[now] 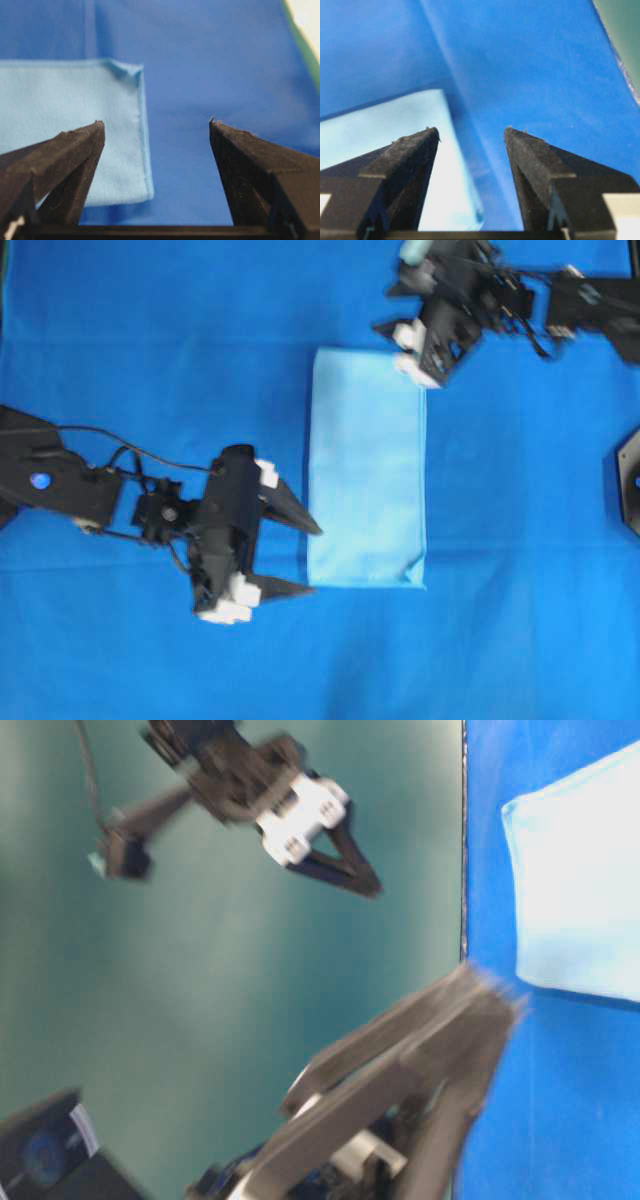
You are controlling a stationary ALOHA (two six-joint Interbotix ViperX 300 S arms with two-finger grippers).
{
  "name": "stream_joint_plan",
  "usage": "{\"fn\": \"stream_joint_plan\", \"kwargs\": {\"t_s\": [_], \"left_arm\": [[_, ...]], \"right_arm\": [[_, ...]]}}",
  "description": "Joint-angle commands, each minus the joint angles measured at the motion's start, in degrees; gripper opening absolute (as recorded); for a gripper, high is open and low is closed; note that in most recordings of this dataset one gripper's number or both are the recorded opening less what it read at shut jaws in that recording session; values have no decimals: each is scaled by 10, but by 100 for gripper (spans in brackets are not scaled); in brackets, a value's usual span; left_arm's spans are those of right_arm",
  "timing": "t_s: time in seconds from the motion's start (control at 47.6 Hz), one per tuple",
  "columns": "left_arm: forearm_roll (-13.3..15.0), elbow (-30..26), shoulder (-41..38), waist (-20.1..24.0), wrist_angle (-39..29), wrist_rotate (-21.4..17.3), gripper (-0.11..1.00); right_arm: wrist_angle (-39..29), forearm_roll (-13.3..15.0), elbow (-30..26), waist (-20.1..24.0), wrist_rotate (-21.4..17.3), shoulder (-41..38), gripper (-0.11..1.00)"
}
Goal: Fold the light blue towel.
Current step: 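Retract both grippers outward away from the towel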
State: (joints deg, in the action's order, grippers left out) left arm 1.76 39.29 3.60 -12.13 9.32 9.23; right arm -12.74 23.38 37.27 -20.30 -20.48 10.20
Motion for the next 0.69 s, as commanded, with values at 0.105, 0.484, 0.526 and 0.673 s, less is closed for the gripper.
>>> {"fn": "stream_joint_plan", "kwargs": {"t_s": [0.105,0.484,0.526,0.673], "left_arm": [[-1,50,78,24,38,-3,80],[-2,182,194,62,155,-47,79],[-2,193,206,65,162,-52,79],[-1,223,221,78,178,-54,79]], "right_arm": [[30,-4,70,36,-7,124,60],[139,-11,251,78,-22,335,60],[155,-13,269,78,-22,345,60],[207,-15,322,78,-22,355,60]]}}
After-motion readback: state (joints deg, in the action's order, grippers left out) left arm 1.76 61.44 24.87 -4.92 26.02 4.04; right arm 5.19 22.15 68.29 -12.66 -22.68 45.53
